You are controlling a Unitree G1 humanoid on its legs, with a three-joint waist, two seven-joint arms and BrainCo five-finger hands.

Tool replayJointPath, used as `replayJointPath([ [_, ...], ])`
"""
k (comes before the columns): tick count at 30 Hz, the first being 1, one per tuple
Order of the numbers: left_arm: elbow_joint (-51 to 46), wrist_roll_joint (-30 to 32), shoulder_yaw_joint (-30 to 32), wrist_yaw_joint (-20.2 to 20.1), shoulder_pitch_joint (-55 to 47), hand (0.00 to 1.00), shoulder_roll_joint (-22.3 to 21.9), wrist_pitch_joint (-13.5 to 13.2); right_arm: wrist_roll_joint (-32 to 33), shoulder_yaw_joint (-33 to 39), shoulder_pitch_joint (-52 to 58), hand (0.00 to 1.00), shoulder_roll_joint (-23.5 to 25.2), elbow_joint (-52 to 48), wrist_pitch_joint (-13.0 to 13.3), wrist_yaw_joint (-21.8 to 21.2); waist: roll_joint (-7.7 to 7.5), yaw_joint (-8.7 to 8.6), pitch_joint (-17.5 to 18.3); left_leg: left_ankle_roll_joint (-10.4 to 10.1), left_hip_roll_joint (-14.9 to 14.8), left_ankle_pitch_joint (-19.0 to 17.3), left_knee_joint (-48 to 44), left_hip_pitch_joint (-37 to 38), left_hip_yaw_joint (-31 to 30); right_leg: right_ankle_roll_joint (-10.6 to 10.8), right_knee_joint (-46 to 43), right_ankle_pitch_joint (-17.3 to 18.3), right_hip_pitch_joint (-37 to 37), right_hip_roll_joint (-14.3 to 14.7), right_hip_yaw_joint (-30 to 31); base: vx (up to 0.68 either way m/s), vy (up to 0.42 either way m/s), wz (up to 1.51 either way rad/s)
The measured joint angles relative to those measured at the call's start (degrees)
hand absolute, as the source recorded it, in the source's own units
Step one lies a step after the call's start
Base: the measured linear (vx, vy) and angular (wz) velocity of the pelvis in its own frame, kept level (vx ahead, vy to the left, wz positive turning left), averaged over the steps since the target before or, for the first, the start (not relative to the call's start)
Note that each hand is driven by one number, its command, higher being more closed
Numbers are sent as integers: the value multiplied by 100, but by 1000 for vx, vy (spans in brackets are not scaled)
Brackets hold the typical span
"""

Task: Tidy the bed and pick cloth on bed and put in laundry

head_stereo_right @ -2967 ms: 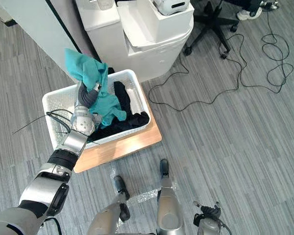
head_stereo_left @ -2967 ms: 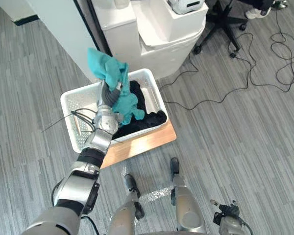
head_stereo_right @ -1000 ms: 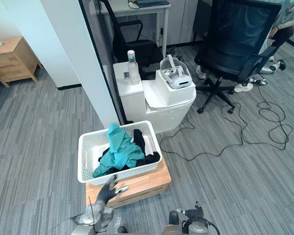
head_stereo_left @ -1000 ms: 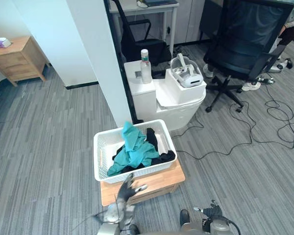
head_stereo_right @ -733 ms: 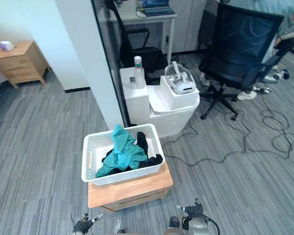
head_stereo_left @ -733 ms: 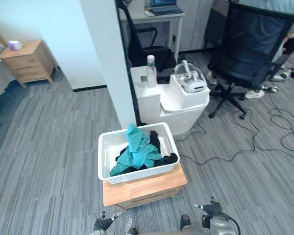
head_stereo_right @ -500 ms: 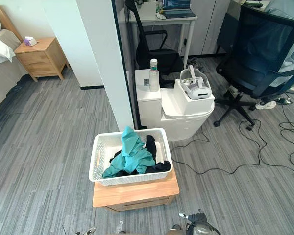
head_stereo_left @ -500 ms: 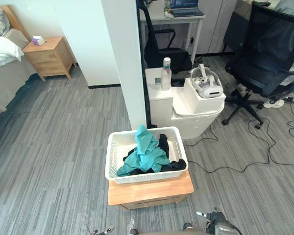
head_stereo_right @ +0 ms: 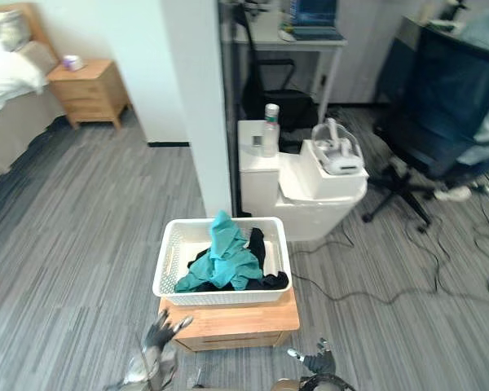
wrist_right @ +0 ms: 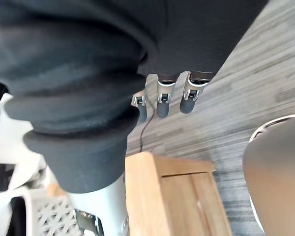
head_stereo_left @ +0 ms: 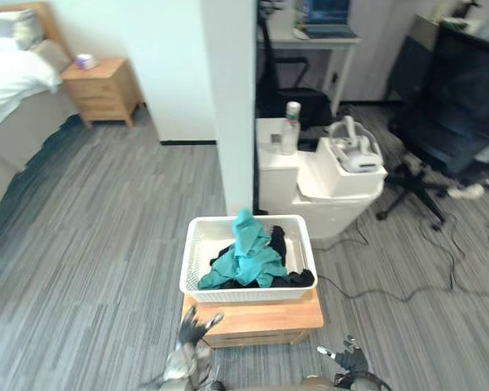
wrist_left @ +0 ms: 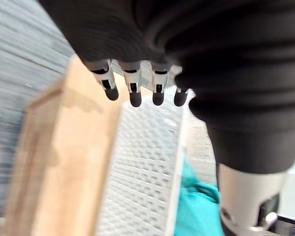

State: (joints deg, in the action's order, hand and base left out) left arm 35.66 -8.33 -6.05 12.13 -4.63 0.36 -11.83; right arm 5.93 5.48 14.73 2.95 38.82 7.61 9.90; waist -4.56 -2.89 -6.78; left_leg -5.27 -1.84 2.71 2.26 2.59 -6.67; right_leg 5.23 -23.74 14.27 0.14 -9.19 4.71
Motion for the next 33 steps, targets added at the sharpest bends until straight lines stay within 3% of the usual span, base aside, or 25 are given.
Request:
replayJointPath([
  [4,-194,-242,230,191,-341,0,125,-1,43,-95,-371,0,-119,-10,127,29,120,170,-27,-161,14,184,-6,-245,-528,70,572,307,378,-46,-629,-65,-205,73],
  [6,-305,-372,226,194,-351,0,44,2,25,-85,-549,0,-224,-31,122,123,431,212,-206,-157,-38,430,93,-411,-875,46,660,299,472,42,-1027,-139,-84,100],
  [7,-481,-467,215,191,-474,0,-64,1,16,-20,-552,0,-301,-30,93,164,546,221,-255,43,-71,419,125,-578,-787,42,631,298,457,3,-1285,-143,-2,92],
  [8,-575,-478,221,185,-531,0,-112,7,10,60,-553,0,-344,-40,80,175,644,227,-249,354,-120,290,86,-671,-459,25,631,288,483,48,-1433,-117,-28,115],
  [9,-741,-499,227,179,-592,0,-149,0,2,156,-545,0,-313,-71,73,247,587,220,-260,881,-211,-270,135,-748,328,-63,753,234,481,-51,-1689,-84,-37,105],
  [10,-851,-493,229,183,-576,0,-141,-9,-5,198,-594,0,-292,-78,74,267,489,237,-294,894,-281,-434,-139,-871,1061,-70,803,179,459,-205,-1810,-81,-32,129],
  [11,-902,-472,206,176,-568,0,-140,-8,0,249,-680,0,-269,-82,69,307,462,229,-353,904,-431,-421,-1292,-1192,1903,-92,679,165,486,-350,-2114,-65,-3,106],
  [12,-951,-446,185,168,-712,0,-182,-2,6,320,-639,0,-338,-95,65,367,517,223,-338,943,-522,-212,-2303,-1220,2363,-112,464,188,511,-318,-2295,-63,-22,102],
  [13,-1054,-441,154,169,-797,0,-215,9,13,346,-614,0,-408,-113,51,389,643,185,-307,919,-555,-234,-2292,-1183,2551,-133,327,196,529,-278,-2394,-96,-54,130],
  [14,-1277,-435,9,162,-874,0,-289,9,21,500,-536,0,-456,-136,43,411,717,108,-341,770,-491,19,-1827,-1140,2426,-491,69,284,381,-206,-2480,-93,-42,169],
  [15,-1574,-425,42,165,-924,0,-270,-33,23,656,-527,0,-306,-163,39,422,555,-7,-299,773,-395,-158,-1494,-1001,2387,-480,775,90,356,-142,-2513,-65,-34,181],
  [16,-1552,-419,65,171,-865,0,-278,-38,27,700,-574,0,-300,-159,56,444,555,-5,-326,814,-566,-632,-2123,-1042,2726,-270,767,37,380,-200,-2796,-33,-17,150],
  [17,-1473,-351,-40,163,-812,0,-275,14,28,691,-571,0,-323,-162,59,485,556,67,-317,640,-860,-1153,-2803,-881,3330,-304,625,17,401,-275,-3058,-6,6,104],
  [19,-1439,-210,-313,134,-773,0,-306,63,31,720,-499,0,-361,-186,67,502,561,-71,-305,508,-1124,-1342,-2909,-562,3843,-304,450,18,494,-458,-3657,-58,104,156],
  [20,-1464,-151,-484,62,-726,0,-326,87,31,821,-472,0,-352,-196,66,500,665,-119,-238,485,-1108,-1363,-2741,-553,3966,-300,288,20,508,-584,-3975,-74,213,209],
  [21,-1533,-35,-647,-9,-660,0,-315,135,32,1002,-413,0,-299,-195,64,496,699,-126,-185,514,-906,-1333,-2439,-534,4141,-282,141,8,538,-732,-4327,-71,283,209],
  [22,-1628,107,-785,-105,-651,0,-291,168,32,1091,-385,0,-143,-196,65,489,621,-123,-110,639,-554,-1214,-1909,-509,4025,-178,167,-78,608,-907,-4716,-70,294,171],
  [25,-1732,316,-909,-248,-671,0,-124,279,32,1076,-408,0,32,-204,67,484,594,-81,-66,672,-173,-840,-1288,-484,3712,-172,94,-420,655,-1099,-5010,-44,208,96],
  [28,-1732,556,-1012,-456,-671,0,-80,319,34,1067,-326,0,70,-197,52,487,524,-43,-110,772,141,-649,-796,-254,3400,-377,-820,-693,514,-1507,-4830,-54,169,69],
  [29,-1730,585,-1111,-472,-657,0,-61,328,35,1063,-258,0,68,-200,49,478,563,-72,-109,851,192,-601,-666,-180,3189,-560,-1332,-614,124,-1510,-4145,-36,153,82],
  [30,-1713,644,-1133,-474,-582,0,3,331,48,1011,-189,0,72,-213,48,434,607,-125,-139,873,176,-577,-581,-182,2906,-300,-1167,-255,-84,-1108,-3285,-28,145,92],
  [32,-1692,695,-1135,-464,-431,0,72,327,88,1021,0,0,88,-224,47,383,548,-147,-123,904,304,-458,-403,-155,2558,-47,-772,-73,-234,-745,-2335,-11,138,120],
  [33,-1611,760,-1133,-458,-336,0,131,326,146,1029,106,0,100,-235,47,376,490,-162,-123,1000,412,-345,-299,-78,2319,32,-602,-41,-197,-672,-2193,24,78,122],
])
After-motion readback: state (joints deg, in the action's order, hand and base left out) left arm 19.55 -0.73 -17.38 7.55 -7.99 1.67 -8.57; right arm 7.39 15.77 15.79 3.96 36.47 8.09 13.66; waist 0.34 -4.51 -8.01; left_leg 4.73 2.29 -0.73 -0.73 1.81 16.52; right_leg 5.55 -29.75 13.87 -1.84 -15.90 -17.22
